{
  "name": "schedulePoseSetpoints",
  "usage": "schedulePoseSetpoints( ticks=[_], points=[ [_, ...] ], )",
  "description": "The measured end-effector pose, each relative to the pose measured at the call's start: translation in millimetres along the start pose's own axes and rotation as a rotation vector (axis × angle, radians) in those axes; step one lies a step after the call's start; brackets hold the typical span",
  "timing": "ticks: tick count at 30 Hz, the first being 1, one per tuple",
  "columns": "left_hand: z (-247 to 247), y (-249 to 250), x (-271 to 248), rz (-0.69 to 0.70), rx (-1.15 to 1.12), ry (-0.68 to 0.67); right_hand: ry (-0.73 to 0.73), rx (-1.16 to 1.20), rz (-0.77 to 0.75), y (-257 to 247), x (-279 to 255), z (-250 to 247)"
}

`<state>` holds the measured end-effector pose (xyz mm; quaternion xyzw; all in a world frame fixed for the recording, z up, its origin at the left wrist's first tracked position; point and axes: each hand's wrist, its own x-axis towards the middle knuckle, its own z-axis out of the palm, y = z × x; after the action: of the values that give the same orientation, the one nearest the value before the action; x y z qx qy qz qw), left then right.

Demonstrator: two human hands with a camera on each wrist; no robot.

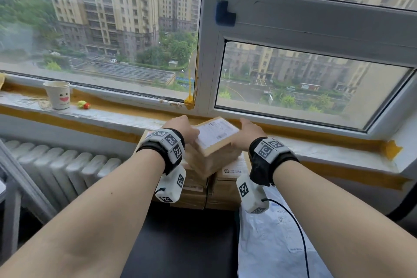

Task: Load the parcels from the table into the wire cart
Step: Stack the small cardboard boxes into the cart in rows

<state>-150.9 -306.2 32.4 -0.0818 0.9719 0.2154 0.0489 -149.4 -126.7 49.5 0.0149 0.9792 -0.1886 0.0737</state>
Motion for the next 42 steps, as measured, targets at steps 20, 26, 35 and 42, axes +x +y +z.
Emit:
schedulePoseSetpoints(
  ticks=[20,26,35,42],
  points=[
    [10.0,31.3,-10.1,-0.071,-0.674,0.072,0.035,0.791,0.124,-3.8,-28.8,-4.5],
    [-0.7,68.6,-37.1,0.074,-0.735,0.141,0.281,0.812,0.153,10.6,-56.0,-27.0],
    [40.4,136.2,-105.5,0.246,-0.833,-0.043,0.449,0.875,0.253,82.4,-125.7,-33.1],
    [76.5,212.3,-173.4,0.387,-0.762,-0.138,0.572,0.893,0.283,163.1,-201.2,-53.5]
  ],
)
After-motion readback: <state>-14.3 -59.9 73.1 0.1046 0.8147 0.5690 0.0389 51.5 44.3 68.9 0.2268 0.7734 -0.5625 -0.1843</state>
